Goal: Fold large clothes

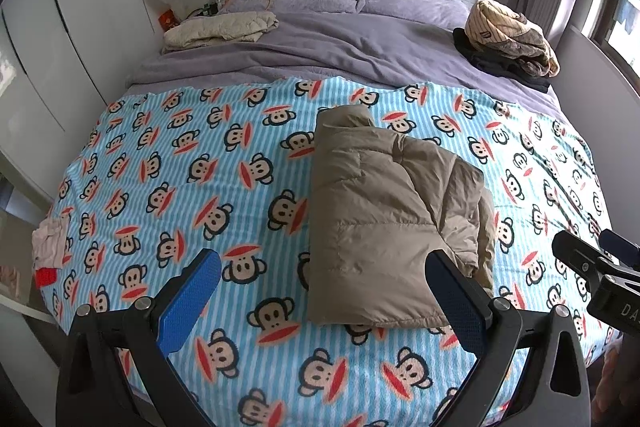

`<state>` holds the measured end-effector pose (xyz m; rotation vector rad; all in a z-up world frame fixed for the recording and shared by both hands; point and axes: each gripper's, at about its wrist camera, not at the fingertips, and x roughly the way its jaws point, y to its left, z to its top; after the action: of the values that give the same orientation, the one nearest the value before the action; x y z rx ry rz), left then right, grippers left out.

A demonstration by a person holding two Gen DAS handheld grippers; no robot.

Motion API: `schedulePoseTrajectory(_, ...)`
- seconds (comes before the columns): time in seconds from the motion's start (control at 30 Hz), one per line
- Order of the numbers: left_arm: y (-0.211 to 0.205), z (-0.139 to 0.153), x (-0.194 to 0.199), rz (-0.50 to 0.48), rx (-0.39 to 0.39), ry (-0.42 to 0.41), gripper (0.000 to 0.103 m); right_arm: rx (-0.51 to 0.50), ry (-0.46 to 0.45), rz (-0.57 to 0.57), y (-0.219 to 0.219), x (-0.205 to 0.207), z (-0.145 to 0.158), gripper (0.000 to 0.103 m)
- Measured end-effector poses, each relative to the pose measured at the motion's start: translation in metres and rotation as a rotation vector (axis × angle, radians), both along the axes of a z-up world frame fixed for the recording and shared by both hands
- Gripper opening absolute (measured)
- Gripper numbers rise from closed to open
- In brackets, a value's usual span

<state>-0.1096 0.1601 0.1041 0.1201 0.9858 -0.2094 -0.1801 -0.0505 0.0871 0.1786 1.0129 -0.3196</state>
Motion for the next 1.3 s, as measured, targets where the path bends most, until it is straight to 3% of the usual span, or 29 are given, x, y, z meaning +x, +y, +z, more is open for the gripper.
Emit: schedulePoseTrajectory(1.3, 0.0007, -0.0038, 0.0022, 0.008, 0.005, 0.007, 0.102, 0.003, 0.003, 0.005, -0.0017, 0.0004, 0.0001, 0.103)
